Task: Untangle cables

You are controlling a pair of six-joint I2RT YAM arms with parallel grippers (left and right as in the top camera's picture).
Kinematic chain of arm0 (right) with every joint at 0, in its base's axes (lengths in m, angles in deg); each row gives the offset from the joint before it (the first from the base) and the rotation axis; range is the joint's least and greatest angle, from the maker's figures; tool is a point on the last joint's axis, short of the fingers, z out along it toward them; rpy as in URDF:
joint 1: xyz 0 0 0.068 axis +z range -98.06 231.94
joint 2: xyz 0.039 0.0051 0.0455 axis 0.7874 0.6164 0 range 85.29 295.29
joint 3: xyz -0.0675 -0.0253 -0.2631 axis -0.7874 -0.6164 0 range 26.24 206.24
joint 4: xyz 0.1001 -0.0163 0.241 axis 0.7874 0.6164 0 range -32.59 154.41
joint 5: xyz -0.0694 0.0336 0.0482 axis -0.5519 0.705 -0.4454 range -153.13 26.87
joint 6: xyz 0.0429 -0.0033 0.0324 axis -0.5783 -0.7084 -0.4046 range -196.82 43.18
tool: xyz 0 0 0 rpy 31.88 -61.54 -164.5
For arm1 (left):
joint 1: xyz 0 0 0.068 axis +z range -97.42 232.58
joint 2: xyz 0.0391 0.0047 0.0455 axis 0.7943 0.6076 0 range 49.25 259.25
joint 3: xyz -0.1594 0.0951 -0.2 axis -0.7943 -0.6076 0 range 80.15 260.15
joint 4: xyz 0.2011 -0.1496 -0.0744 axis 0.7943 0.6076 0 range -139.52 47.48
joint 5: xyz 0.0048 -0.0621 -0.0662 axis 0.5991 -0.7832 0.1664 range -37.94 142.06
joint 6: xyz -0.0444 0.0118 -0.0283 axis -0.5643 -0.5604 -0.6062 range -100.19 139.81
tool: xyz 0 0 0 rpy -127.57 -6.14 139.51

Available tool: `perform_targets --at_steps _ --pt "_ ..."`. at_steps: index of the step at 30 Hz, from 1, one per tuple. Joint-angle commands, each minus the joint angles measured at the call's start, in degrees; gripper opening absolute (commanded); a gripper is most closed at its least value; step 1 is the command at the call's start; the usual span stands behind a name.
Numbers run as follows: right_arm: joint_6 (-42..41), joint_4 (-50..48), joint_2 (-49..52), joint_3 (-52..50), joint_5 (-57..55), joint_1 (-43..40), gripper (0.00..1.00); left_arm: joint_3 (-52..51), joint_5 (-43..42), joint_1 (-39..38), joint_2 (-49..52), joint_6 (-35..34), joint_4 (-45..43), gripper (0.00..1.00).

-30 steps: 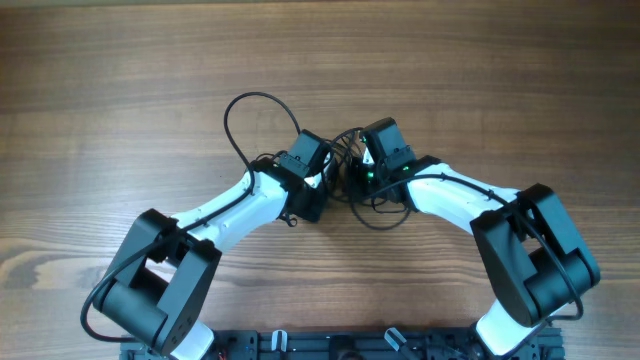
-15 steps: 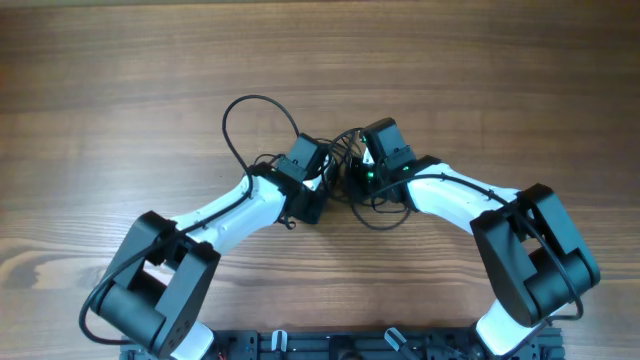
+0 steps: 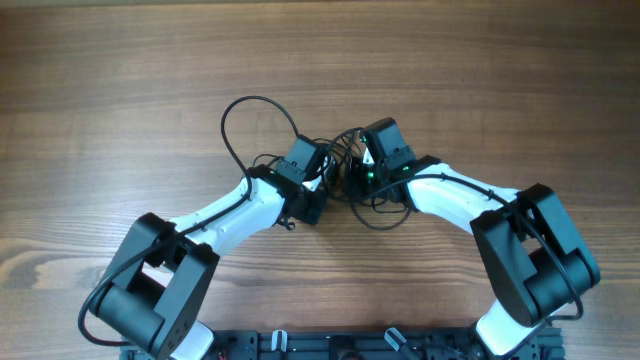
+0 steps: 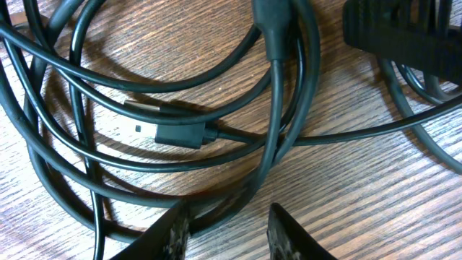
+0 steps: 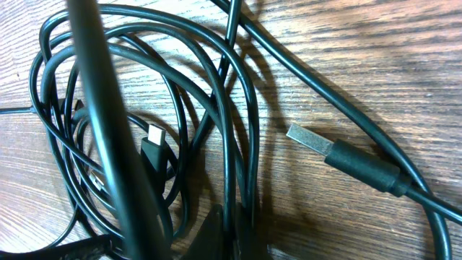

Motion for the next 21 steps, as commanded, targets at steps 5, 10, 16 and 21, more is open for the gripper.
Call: perform_targets --at_steps 5,10,16,21 --pt "-0.4 1.2 1.0 -0.3 -0.7 -0.3 0.04 -1.7 2.5 -0.1 1.6 0.5 -2.2 0.43" --pt "-0.4 1.2 1.0 -0.3 -0.7 -0.3 0.04 -1.7 3.3 2.1 1.6 -3.2 -3.2 0.45" --pt "-0.4 1.2 1.0 -0.3 -0.7 -0.3 0.04 -1.8 3.4 6.6 1.6 -7.5 -2.7 0.49" --pt "-0.4 1.2 1.0 -0.3 -0.7 -0.3 0.04 -1.8 3.4 7.5 1.6 -7.5 -0.9 0.48"
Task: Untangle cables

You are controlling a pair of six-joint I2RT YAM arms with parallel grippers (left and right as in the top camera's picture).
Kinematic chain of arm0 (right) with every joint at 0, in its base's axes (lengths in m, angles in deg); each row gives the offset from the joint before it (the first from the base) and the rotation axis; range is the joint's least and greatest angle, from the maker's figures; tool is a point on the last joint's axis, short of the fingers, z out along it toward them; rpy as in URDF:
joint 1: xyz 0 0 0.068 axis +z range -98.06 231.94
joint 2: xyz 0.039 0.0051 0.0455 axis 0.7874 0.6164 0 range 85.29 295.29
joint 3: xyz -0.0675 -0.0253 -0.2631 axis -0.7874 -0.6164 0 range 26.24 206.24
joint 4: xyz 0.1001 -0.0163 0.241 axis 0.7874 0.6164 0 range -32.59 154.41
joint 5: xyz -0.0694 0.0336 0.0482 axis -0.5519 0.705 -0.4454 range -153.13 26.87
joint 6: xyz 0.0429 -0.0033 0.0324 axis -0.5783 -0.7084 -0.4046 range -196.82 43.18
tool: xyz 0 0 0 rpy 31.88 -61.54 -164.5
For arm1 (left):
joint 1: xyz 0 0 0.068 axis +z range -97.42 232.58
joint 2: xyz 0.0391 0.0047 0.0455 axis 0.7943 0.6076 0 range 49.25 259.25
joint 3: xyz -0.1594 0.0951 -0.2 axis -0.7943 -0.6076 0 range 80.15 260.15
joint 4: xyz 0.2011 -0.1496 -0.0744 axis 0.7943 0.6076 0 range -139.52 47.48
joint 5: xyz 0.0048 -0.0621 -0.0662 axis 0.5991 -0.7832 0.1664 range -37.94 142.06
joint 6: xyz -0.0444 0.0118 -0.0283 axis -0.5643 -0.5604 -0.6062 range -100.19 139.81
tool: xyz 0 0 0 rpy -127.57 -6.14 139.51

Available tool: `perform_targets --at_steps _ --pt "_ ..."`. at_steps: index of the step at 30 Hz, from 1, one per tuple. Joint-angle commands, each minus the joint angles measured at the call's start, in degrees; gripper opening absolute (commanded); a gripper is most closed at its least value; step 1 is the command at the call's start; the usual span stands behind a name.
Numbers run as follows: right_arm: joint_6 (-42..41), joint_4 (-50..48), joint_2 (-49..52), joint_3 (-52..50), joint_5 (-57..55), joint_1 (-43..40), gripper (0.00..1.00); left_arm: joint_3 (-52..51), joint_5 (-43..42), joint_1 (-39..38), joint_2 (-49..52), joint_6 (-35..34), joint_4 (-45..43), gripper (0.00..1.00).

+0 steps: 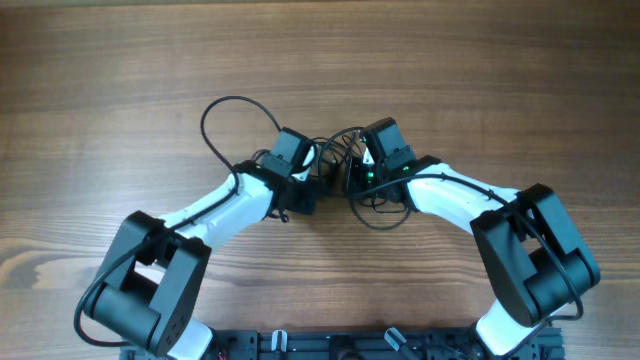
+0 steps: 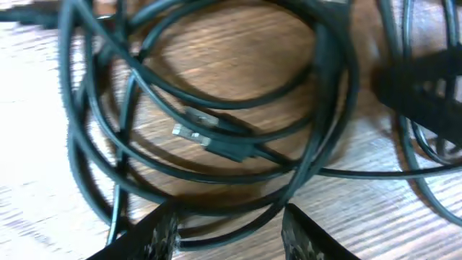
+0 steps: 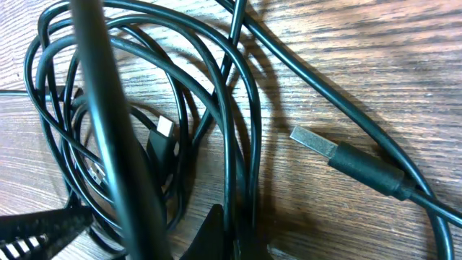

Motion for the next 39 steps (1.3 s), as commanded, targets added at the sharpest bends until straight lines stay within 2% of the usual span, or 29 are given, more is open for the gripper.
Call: perform_targets --at_steps 1,8,14,18,20,23,28,32,39 --pt "-0.4 1.2 1.1 -0.3 -0.7 -0.3 0.04 -1.4 6.4 2.3 1.9 -1.4 3.0 0.47" --pt "-0.4 1.2 1.1 -0.3 -0.7 -0.3 0.04 -1.4 4.7 2.2 1.9 -1.4 10.4 0.39" --pt "-0.4 1.2 1.1 -0.3 -0.7 -0.3 0.04 -1.4 -1.2 2.2 1.9 -1.4 11.8 0.33" --pt "-0.4 1.2 1.1 -0.3 -0.7 -0.3 0.05 -1.4 -1.0 1.9 1.9 -0.7 13.0 0.3" --pt "-0.4 1.2 1.1 -0.3 -0.7 -0.3 0.04 -1.4 1.8 1.9 1.9 -0.7 14.7 0.28" --pt "-0.4 1.2 1.1 -0.3 -0.7 -0.3 0.05 -1.4 11.2 2.0 1.9 -1.8 17.9 0.21" --pt "-0.4 1.2 1.1 -0.3 -0.7 -0.3 0.04 -1.4 24.7 3.9 1.9 -11.4 19.8 0.18" --pt "-0.4 1.3 1.1 -0.3 -0.7 -0.3 0.05 -1.4 25.6 7.4 1.9 -16.2 20.2 0.19" --pt "-0.4 1.3 1.1 -0.3 -0.7 -0.3 0.04 -1.4 25.3 12.6 1.9 -16.2 21.0 0.19"
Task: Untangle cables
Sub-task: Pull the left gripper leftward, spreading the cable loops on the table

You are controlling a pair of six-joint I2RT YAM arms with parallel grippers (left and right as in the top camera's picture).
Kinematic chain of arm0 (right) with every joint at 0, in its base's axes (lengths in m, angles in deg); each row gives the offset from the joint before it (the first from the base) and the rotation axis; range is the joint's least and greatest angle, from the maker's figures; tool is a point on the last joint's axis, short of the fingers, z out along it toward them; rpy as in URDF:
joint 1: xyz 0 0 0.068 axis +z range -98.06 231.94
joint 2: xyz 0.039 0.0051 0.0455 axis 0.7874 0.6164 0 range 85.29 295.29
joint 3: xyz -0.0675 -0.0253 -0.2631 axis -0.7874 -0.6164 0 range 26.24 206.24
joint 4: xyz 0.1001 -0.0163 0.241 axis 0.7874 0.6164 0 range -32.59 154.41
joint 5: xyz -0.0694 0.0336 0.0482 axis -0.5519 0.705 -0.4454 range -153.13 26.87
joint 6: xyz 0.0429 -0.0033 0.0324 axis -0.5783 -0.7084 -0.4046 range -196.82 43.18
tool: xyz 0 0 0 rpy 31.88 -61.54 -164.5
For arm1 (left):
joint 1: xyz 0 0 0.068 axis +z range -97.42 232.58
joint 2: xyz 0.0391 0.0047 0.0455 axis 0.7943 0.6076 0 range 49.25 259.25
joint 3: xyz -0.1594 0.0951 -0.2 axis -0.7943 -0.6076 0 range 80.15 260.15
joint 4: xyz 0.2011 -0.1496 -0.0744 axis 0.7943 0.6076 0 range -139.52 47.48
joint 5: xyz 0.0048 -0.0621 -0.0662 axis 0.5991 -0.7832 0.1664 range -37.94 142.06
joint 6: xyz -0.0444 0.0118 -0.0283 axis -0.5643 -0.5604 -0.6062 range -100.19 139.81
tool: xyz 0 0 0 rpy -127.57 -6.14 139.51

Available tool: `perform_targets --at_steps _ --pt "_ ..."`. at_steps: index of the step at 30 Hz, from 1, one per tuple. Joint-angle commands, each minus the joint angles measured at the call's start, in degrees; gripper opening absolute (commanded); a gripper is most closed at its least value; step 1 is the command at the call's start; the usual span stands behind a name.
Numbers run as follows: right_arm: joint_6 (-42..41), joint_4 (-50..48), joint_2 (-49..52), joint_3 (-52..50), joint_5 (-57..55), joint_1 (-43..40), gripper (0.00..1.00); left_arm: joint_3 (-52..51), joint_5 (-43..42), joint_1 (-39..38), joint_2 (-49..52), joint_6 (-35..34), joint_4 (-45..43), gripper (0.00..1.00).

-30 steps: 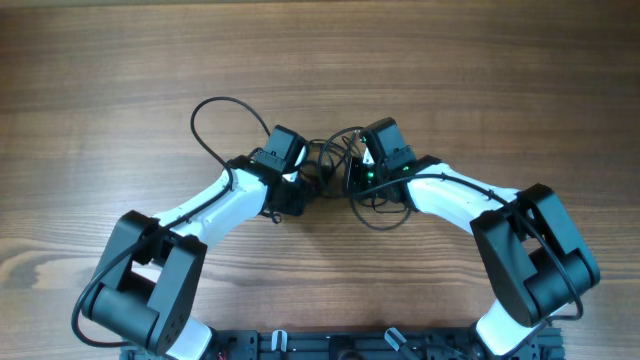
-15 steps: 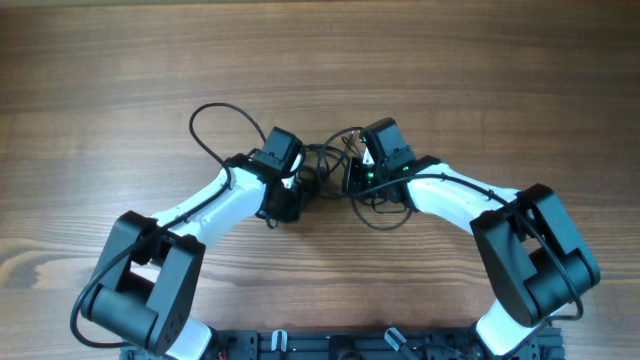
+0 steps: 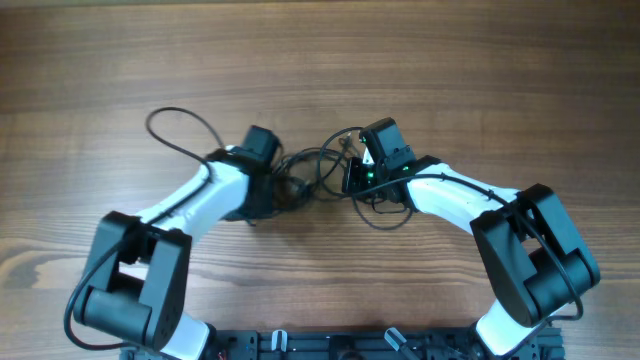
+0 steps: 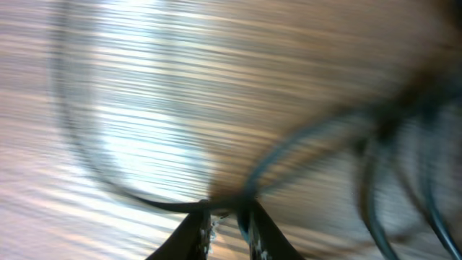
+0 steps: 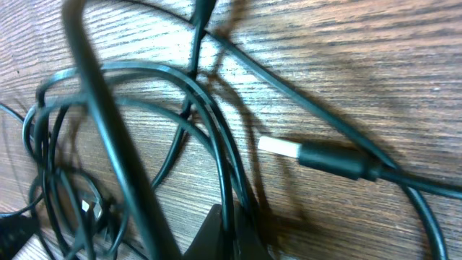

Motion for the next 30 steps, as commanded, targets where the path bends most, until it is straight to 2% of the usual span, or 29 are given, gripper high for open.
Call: perform_targets --at_steps 1,6,11,14,16,19,21,24,27,30 --pt "-0.4 1.1 1.1 -0.3 -1.1 -0.3 0.04 -2.4 6.9 3.2 2.3 -2.2 1.1 0.18" --pt "-0.4 1.1 1.1 -0.3 -1.0 -0.3 0.05 -2.4 -2.3 3.2 2.3 0.7 -0.5 0.08" --pt "-0.4 1.1 1.1 -0.3 -1.1 -0.3 0.04 -2.4 -15.2 2.2 2.1 8.6 -4.0 0.08" --pt "-0.4 1.1 1.1 -0.3 -1.1 -0.3 0.05 -2.4 -18.2 1.6 1.3 11.0 -5.8 0.08" --pt "-0.4 1.2 1.1 -0.3 -1.1 -0.3 0.04 -2.3 -17.1 1.5 0.4 12.1 -6.3 0.08" --pt "-2.3 1.9 1.1 -0.3 -1.7 -0.4 0.04 -2.3 -10.7 1.8 -0.9 12.0 -5.9 0.07" --pt "-3.8 2.7 1.1 -0.3 -2.6 -0.4 0.04 -2.3 -3.8 2.6 -2.1 10.3 -4.6 0.04" --pt "-3.8 3.0 1.1 -0.3 -2.6 -0.4 0.04 -2.3 2.0 4.9 -3.5 5.0 -2.8 0.04" --pt "-4.6 3.3 1.1 -0.3 -2.7 -0.5 0.04 -2.3 2.6 9.2 -5.0 0.8 -2.3 0.04" --pt "-4.8 3.5 1.1 -0.3 -2.6 -0.7 0.04 -2.3 2.6 13.1 -6.1 -0.5 -2.4 0.04"
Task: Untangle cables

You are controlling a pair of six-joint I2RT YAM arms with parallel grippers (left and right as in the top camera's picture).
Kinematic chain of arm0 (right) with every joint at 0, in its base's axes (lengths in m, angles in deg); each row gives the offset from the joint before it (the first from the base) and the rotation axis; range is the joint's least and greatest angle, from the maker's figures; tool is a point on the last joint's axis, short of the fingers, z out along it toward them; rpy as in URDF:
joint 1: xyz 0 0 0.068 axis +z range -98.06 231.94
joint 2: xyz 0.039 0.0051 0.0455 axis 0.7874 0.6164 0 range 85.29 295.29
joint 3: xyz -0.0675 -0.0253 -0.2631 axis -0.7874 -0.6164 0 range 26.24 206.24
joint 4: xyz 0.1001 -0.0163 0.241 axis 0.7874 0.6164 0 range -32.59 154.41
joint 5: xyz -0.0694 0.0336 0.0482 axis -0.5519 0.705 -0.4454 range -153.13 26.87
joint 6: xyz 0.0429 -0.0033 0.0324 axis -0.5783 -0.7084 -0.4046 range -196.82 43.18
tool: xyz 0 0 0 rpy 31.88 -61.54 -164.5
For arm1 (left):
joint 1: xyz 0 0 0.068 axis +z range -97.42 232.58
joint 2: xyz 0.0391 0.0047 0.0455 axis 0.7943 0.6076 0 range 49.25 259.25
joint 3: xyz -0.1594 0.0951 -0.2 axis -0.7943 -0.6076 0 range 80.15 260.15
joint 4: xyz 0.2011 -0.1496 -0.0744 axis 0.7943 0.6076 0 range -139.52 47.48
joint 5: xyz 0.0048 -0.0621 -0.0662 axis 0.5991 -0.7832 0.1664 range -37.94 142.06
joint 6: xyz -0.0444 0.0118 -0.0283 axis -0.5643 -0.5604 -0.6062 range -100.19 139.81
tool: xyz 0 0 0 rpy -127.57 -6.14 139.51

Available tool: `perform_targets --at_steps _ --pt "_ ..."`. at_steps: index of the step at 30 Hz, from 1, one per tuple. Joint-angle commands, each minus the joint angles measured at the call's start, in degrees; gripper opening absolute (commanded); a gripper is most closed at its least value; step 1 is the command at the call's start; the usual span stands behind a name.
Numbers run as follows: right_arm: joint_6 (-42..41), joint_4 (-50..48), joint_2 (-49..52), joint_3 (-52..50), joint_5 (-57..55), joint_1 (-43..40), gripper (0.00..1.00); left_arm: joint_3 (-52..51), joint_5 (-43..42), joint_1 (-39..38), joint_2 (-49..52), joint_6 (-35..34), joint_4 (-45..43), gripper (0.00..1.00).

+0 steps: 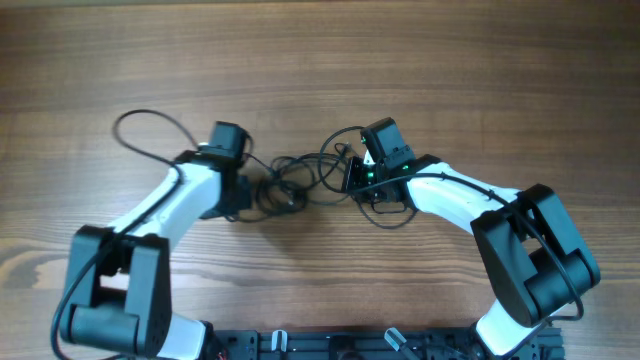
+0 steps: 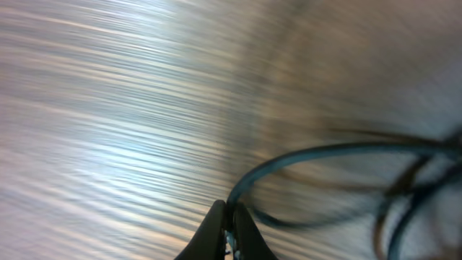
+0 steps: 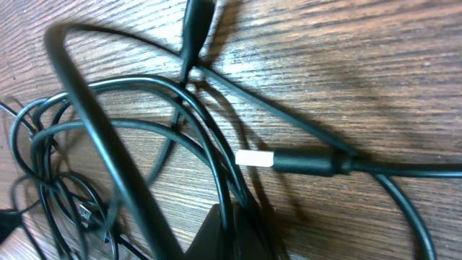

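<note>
Black cables lie in a tangle (image 1: pixel 287 186) at mid-table, with a loose loop (image 1: pixel 148 133) trailing to the far left. At the tangle's left end, my left gripper (image 2: pixel 229 228) is shut on one black cable strand (image 2: pixel 303 155); its wrist view is motion-blurred. My right gripper (image 3: pixel 232 232) is shut on another black cable strand (image 3: pixel 216 173) at the tangle's right end (image 1: pixel 352 180). A USB plug (image 3: pixel 254 159) with a silver tip lies just beyond the right fingers. A thick cable (image 3: pixel 101 123) arches over the coils in the right wrist view.
The wooden table (image 1: pixel 480 80) carries nothing but the cables. The two white arms reach in from the near edge, the left (image 1: pixel 165 205) and the right (image 1: pixel 450 195). A black rail (image 1: pixel 330 345) runs along the near edge.
My left gripper has moved further left with its cable, and the tangle is stretched out longer to the left. The right gripper has stayed put. The USB plug has shifted in its view.
My left gripper stood open over the coiled cables, close beside the right gripper, which was shut on a strand. Then it was a little further left, still open. Then it was shut on a cable further left. Now the tangle is drawn out between the grippers.
</note>
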Motion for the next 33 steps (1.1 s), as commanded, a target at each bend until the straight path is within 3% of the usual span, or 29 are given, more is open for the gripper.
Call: perform_targets --at_steps 1,6,13,18,24,29,33 --pt "-1.4 1.7 1.1 -0.7 -2.9 -0.9 0.05 -0.6 4.1 6.5 -3.1 -4.6 0.0 0.05" --pt "-1.4 1.8 1.1 -0.7 -2.9 -0.9 0.04 -0.1 3.8 12.6 -4.7 -5.9 -0.4 0.06" --pt "-1.4 1.8 1.1 -0.7 -2.9 -0.9 0.04 2.6 -3.0 16.7 -7.6 -6.0 -0.5 0.08" --pt "-1.4 1.8 1.1 -0.7 -2.9 -0.9 0.04 5.0 -18.5 16.7 -10.8 0.2 -2.8 0.17" --pt "-1.4 1.8 1.1 -0.7 -2.9 -0.9 0.05 5.2 -38.6 15.8 -13.1 0.2 -5.6 0.32" --pt "-1.4 1.8 1.1 -0.7 -2.9 -0.9 0.05 4.9 -34.4 11.8 -12.5 0.2 -0.8 0.35" --pt "-1.4 1.8 1.1 -0.7 -2.8 -0.9 0.05 3.8 -27.6 6.6 -11.1 3.1 -0.8 0.45"
